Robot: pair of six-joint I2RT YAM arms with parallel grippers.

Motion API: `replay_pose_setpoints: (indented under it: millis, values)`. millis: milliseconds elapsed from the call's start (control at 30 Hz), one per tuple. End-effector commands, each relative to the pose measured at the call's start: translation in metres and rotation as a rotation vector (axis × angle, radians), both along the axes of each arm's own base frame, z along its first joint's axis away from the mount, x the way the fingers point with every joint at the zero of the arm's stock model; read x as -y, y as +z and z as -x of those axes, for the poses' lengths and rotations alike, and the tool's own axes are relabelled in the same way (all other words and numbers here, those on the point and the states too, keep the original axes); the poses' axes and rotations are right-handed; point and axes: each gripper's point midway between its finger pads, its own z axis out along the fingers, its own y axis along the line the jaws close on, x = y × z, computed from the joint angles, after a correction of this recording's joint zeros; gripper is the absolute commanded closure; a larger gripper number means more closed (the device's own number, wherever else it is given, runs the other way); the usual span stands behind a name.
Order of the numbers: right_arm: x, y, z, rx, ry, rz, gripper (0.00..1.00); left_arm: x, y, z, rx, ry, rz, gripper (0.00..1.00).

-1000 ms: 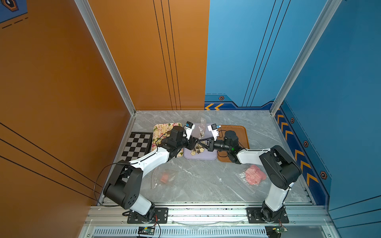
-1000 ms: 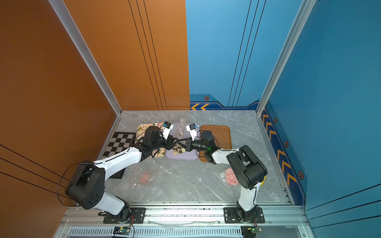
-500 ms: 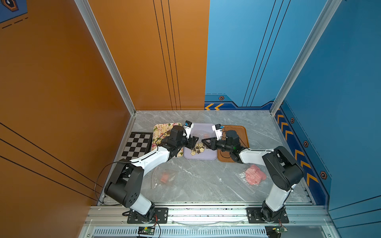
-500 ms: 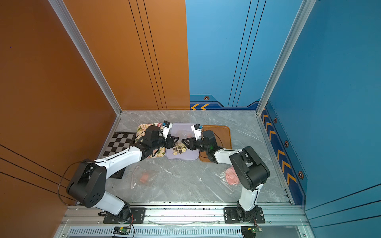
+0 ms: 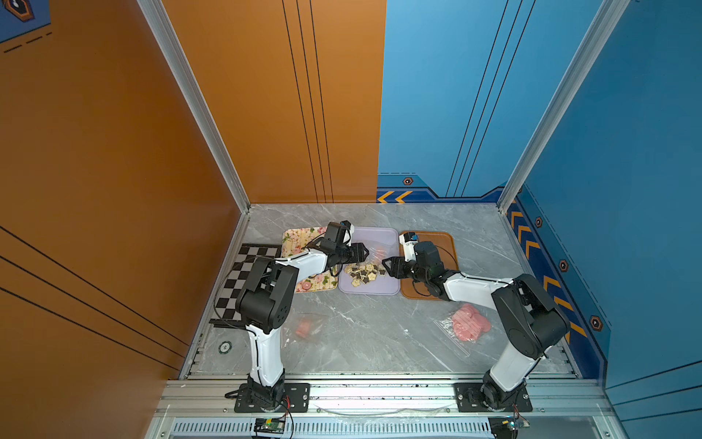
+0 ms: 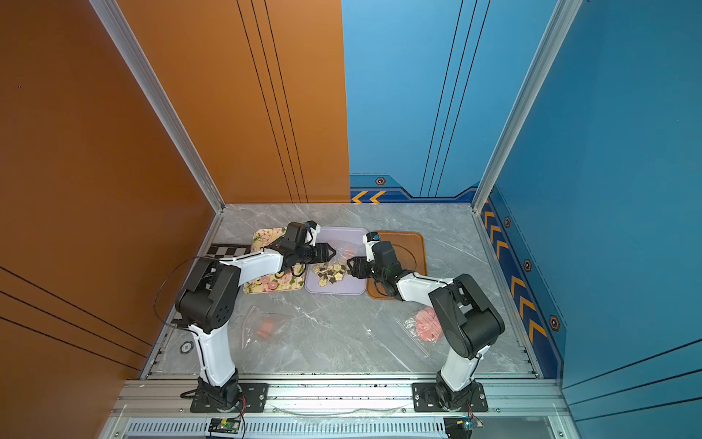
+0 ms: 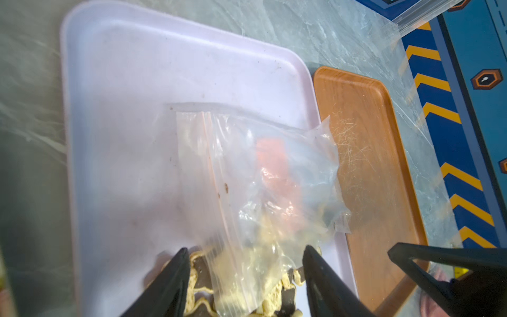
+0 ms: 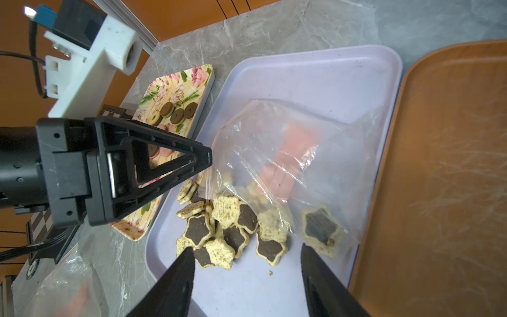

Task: Pour cookies out of the ziploc bag
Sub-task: 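Pour the cookies out of the ziploc bag onto the tray.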

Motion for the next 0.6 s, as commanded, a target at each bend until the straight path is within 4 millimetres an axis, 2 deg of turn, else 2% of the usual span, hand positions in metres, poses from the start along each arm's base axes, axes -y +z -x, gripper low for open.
replay_pose_setpoints:
  millis: [0, 133, 300, 567]
  values:
    - [0.002, 0.002, -0.006, 0.005, -0.005, 0.015, 0.36, 0.011, 0.000, -0.008, -0.041, 0.012, 0.108, 0.34]
    - [0.003, 0.001, -0.006, 0.003, -0.002, 0.006, 0.37, 0.025, 0.011, -0.015, 0.006, 0.002, 0.239, 0.36]
    - [0.001, 0.000, -0.007, -0.007, 0.005, -0.008, 0.36, 0.031, 0.022, -0.014, 0.060, -0.001, 0.224, 0.44]
    - [0.000, 0.000, -0.006, -0.009, 0.009, -0.016, 0.36, 0.019, 0.027, -0.003, 0.113, 0.075, 0.145, 0.47]
